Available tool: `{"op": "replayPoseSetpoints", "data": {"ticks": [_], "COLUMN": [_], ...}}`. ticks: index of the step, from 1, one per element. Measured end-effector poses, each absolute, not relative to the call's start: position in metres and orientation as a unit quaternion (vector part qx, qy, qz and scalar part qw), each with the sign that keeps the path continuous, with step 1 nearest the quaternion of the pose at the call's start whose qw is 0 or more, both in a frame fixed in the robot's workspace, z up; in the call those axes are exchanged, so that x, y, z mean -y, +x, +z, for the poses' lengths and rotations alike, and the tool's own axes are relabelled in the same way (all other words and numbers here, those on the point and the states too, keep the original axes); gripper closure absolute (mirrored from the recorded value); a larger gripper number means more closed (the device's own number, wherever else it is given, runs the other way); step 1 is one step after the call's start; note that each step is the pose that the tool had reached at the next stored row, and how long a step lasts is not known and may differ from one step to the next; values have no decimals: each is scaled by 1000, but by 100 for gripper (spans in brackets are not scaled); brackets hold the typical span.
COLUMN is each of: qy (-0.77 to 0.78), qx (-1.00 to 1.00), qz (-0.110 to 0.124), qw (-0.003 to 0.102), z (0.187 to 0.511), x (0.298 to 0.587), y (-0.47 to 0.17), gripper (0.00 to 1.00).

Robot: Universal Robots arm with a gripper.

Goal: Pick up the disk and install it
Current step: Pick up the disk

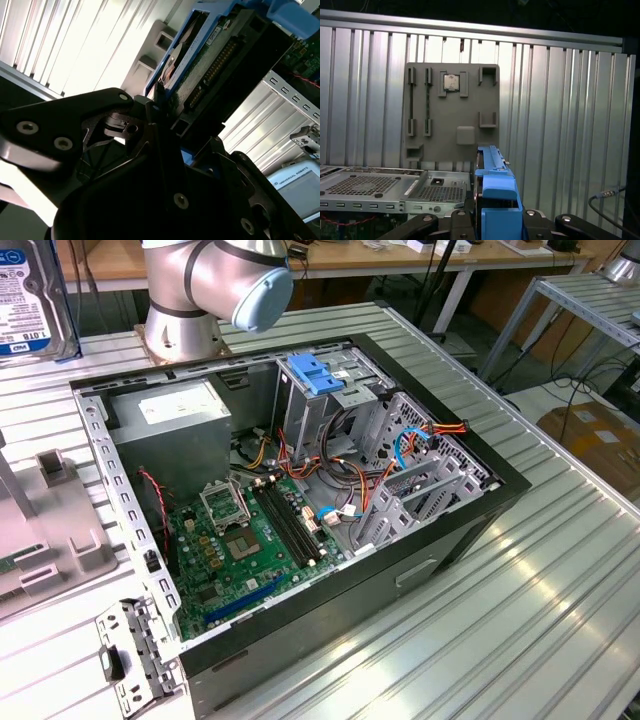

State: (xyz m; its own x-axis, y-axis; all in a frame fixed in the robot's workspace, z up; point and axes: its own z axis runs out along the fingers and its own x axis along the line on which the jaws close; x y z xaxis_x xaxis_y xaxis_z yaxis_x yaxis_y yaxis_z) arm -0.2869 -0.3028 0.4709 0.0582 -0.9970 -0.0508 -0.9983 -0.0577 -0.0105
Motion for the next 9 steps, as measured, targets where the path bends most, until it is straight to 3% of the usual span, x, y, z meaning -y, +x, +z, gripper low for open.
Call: {"op": "replayPoseSetpoints", "data": {"ticks": [9], "qy": [-727], "qx": [-686], "qz": [15], "qw": [21], "z": [471], "x": [303], "y": [-275], "gripper": [64]}}
